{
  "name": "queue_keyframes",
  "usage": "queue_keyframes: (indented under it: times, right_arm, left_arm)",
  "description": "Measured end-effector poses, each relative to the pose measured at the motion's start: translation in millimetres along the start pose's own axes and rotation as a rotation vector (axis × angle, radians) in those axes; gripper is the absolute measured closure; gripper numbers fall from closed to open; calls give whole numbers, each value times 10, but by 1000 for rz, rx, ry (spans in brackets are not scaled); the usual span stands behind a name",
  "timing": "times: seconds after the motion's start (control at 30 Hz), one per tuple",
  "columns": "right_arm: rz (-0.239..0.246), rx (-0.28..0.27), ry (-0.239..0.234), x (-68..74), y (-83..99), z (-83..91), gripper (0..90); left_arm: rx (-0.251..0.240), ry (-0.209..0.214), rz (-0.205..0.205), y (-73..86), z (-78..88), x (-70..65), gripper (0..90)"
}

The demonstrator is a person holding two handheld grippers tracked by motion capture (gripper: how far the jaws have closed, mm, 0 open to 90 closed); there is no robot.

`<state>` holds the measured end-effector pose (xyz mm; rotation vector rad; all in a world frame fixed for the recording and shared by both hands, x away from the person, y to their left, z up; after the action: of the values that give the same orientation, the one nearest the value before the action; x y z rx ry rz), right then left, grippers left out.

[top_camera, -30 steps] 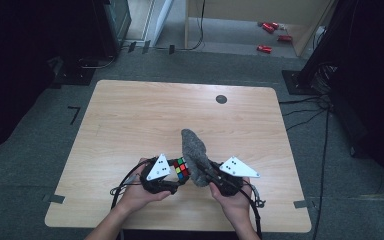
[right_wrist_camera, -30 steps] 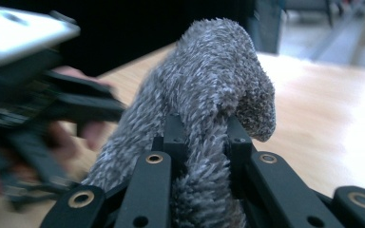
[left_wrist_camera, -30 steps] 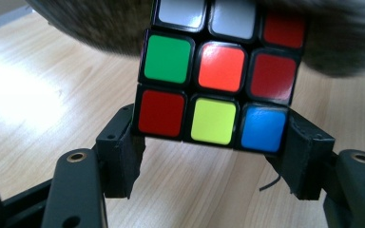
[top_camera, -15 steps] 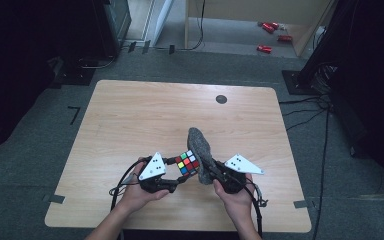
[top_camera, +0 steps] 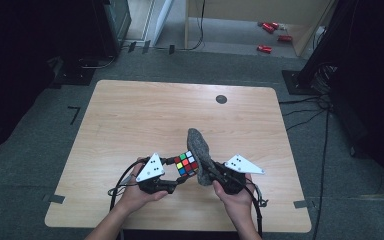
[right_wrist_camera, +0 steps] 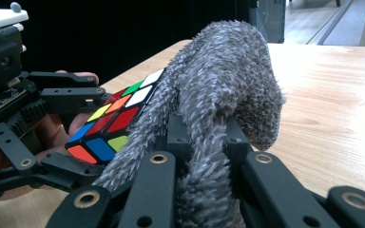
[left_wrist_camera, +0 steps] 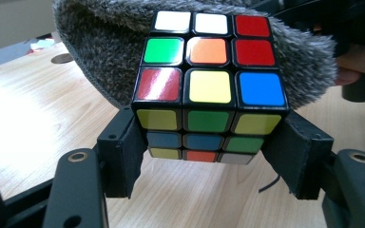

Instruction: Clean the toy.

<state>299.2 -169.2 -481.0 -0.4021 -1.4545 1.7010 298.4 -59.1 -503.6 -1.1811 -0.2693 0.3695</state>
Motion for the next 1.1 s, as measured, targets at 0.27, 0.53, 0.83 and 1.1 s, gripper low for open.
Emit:
queue_keyframes:
  times: [0.27,0.53,0.83,1.1]
  right_arm:
    - [0,1,-4,14,-16,16,807]
    - [-23,20,-3,14,13,16,808]
    - [7,22,-43,150,2,-26,800]
    - [-11,-3,-39,94,-23,3,798]
  left_arm:
    - [-7,-3,-19,-4,4,-12,349]
    - [-8,-2,-34,0,4,-21,347]
    - [8,-74,-81,12,-24,-5,307]
    - [7,-81,-119,8,-13,-33,351]
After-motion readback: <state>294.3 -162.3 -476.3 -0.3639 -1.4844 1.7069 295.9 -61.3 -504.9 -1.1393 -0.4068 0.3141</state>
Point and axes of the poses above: each handheld gripper's, and its own axes: z roughly backward along the jaws, y roughly out of its underside, x roughly to its left, the point moved 10 cm from there along -z, roughly forward along the jaws, and after that the axes turned 1 degree about -x, right-handed, at the moved point
